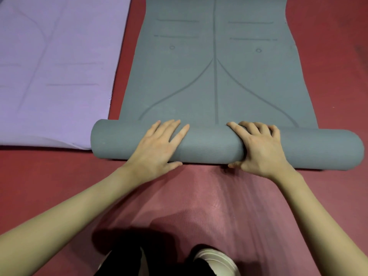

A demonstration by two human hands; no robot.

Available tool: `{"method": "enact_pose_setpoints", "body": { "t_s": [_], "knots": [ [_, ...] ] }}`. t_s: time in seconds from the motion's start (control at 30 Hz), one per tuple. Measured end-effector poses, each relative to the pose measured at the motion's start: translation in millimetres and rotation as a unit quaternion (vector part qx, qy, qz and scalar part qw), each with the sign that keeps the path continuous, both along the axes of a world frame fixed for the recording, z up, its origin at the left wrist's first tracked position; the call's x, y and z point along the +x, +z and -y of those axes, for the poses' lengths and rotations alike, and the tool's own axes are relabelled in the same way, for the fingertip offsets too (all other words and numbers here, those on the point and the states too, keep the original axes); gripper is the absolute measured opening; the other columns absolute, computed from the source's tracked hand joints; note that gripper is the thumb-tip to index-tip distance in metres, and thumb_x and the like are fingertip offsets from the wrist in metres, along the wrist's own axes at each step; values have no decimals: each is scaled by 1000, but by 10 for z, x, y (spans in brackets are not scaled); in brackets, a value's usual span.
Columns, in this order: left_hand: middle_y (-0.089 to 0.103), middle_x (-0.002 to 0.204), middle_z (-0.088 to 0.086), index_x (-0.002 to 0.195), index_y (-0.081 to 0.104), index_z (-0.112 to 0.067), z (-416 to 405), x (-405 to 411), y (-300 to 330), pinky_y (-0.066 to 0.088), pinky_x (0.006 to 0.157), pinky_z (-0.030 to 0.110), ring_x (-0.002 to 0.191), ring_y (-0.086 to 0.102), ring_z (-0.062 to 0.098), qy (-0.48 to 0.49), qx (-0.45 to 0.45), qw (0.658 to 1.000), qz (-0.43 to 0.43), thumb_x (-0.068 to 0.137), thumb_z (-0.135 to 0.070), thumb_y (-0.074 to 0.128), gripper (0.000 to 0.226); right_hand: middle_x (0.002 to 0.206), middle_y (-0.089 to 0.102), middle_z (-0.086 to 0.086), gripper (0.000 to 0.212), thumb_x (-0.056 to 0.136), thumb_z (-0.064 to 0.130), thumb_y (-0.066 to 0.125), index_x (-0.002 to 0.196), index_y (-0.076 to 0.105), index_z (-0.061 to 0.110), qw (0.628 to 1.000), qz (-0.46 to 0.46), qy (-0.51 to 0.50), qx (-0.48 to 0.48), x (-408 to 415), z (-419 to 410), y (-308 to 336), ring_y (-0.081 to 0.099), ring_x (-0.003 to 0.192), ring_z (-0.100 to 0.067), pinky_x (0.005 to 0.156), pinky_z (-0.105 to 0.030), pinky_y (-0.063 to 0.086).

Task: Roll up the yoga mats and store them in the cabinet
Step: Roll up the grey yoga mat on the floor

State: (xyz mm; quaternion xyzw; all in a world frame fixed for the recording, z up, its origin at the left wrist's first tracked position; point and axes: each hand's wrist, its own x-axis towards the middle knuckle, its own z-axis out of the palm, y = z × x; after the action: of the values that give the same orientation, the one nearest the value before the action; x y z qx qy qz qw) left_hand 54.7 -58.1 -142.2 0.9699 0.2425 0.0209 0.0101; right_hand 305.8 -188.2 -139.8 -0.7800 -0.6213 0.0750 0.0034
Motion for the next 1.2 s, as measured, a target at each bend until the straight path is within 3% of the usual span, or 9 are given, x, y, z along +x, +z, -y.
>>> {"method": "enact_pose_setpoints", "body": {
  "t_s": [0.13, 0.27, 0.4, 0.57, 0.67, 0.77, 1.0, 1.2],
  "knots": [
    [39, 146, 18, 151, 24, -9, -75, 57, -44, 27, 113, 50, 136, 37, 33, -3, 3, 999, -50, 51, -57, 85, 126, 144, 41, 4, 115, 50, 65, 80, 148, 28, 37, 999, -35, 3, -28, 83, -146, 66, 36, 132, -24, 110, -45, 16],
    [32, 150, 11, 153, 15, -13, -372, 209, 71, 20, 114, 41, 138, 29, 26, -10, -89, 993, -77, 60, -54, 83, 122, 149, 35, -15, 104, 66, 54, 79, 151, 29, 22, 996, -74, 12, 38, 82, -74, 29, 26, 141, -31, 118, -42, 8],
    [29, 153, 6, 153, 11, -16, -570, 338, 168, 24, 114, 38, 140, 27, 22, -13, -144, 983, -113, 59, -58, 81, 124, 155, 26, -17, 95, 76, 75, 45, 154, 23, 25, 996, -54, 15, 74, -45, 35, -97, 15, 146, -37, 118, -48, 3],
    [11, 160, 13, 154, 0, -21, -401, 284, 83, 7, 120, 42, 148, 10, 24, 33, -67, 994, -85, 68, -56, 76, 120, 146, 40, -20, 88, 79, 74, 33, 151, 31, 24, 997, -10, 9, 72, 91, -207, -155, 32, 137, -39, 113, -47, 10],
    [16, 159, 15, 154, 7, -21, -324, 210, -15, 5, 119, 47, 148, 13, 27, 45, -21, 998, -24, 63, -56, 79, 121, 146, 41, -17, 93, 75, 77, 26, 150, 32, 24, 999, -6, 12, 47, 186, -359, -108, 33, 136, -34, 112, -44, 12],
    [25, 156, 14, 154, 15, -20, -439, 229, -47, 9, 117, 48, 146, 20, 27, 38, -24, 999, -14, 61, -50, 82, 119, 150, 36, -17, 90, 78, 74, 27, 151, 31, 22, 998, -35, 5, 60, 196, -357, -92, 26, 141, -32, 115, -44, 7],
    [15, 160, 7, 154, 8, -25, -722, 353, 84, 4, 118, 44, 148, 11, 19, 41, -123, 990, -49, 63, -58, 78, 120, 160, 16, -13, 87, 83, 70, 37, 155, 19, 24, 993, -12, -12, 113, 46, -164, -241, 6, 149, -33, 116, -54, 0],
    [13, 161, 7, 154, 11, -21, -515, 339, -47, 0, 119, 49, 149, 7, 22, 79, -29, 996, 11, 66, -63, 73, 115, 161, 15, -11, 96, 71, 69, 47, 154, 19, 29, 997, -45, -34, 61, 259, -549, -132, 4, 149, -30, 117, -50, -3]
  ]
}}
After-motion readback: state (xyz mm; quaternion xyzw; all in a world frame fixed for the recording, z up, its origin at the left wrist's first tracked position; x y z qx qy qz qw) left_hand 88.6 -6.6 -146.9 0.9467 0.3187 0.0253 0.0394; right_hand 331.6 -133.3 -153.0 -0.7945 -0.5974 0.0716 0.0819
